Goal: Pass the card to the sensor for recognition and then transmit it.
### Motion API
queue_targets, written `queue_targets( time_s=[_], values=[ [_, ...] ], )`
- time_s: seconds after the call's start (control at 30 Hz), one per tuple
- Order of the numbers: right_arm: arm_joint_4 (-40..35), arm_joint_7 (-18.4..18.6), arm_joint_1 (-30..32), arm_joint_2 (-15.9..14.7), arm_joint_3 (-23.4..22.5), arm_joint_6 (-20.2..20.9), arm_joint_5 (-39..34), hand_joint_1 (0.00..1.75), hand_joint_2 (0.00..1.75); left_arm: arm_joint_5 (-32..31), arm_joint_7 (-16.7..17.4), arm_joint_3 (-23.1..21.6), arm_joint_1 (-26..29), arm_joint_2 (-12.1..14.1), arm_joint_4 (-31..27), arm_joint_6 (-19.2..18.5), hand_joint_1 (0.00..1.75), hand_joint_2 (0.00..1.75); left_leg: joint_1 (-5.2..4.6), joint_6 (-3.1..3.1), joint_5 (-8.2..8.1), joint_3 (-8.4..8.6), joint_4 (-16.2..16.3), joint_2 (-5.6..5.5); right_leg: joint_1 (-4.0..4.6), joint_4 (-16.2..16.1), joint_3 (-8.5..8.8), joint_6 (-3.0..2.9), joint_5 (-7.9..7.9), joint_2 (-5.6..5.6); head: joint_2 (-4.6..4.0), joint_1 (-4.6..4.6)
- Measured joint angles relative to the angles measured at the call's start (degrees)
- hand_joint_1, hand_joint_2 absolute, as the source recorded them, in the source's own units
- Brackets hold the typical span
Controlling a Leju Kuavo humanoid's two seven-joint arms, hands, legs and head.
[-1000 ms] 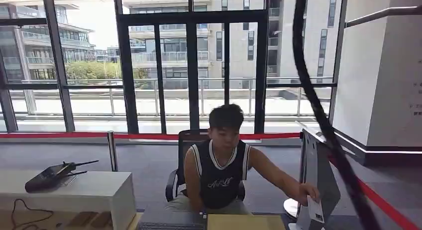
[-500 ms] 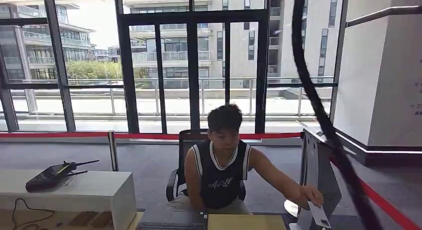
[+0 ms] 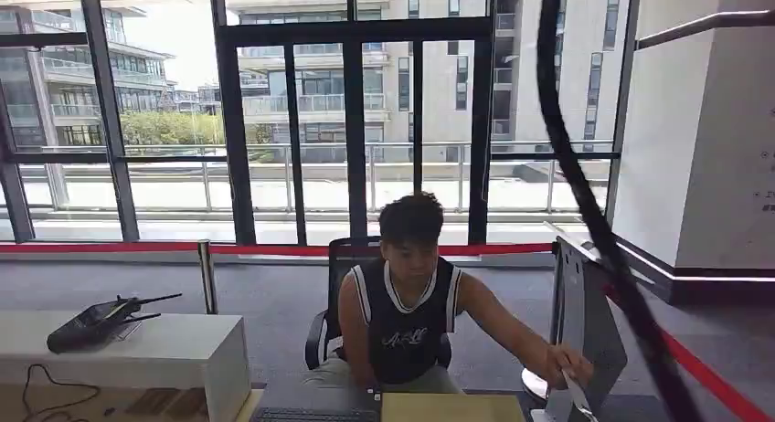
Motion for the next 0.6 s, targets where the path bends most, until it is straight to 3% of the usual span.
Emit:
queue_targets(
  time_s=[0.6],
  values=[
    [0.0,0.0,0.0,-0.13,0.83,-0.02,0.02,0.0,1.75,0.0,0.0,-0.02,0.0,0.0,0.0,0.0,0.0,0.0,0.0,0.0,0.0,0.0,0.0,0.0,0.0,0.0,0.0,0.0,0.0,0.0,0.0,0.0]
  ],
)
